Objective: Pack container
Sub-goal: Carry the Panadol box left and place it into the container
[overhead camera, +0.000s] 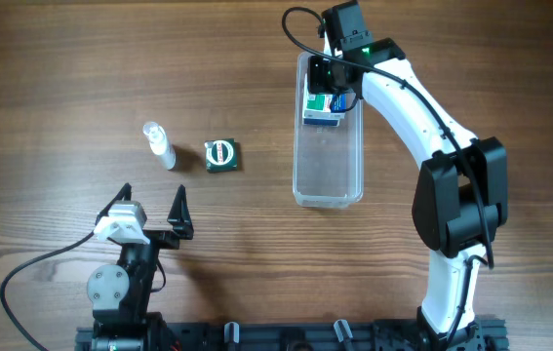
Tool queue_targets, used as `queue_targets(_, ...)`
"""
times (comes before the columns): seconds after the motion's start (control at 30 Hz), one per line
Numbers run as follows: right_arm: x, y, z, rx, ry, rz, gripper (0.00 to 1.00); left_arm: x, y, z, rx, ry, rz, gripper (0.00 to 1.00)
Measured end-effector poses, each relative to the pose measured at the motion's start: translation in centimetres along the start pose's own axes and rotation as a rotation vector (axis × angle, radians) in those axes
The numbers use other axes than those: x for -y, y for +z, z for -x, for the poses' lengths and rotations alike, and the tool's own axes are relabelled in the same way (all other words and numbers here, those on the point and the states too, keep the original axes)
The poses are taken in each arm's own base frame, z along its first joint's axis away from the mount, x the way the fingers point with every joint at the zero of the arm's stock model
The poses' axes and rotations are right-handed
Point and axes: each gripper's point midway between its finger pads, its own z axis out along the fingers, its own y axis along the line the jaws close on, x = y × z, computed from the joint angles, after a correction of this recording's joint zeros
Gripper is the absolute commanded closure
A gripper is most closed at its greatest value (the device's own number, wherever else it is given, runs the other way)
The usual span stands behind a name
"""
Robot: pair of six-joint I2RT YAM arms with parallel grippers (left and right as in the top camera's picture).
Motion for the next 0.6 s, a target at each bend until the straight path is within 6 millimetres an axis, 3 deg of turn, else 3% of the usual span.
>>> queue_targets(0.6,0.65,-0.08,-0.14,-0.003,0.000,-0.037,0.90,0.00,0.00,0.00,0.000,0.000,0.000,0.00)
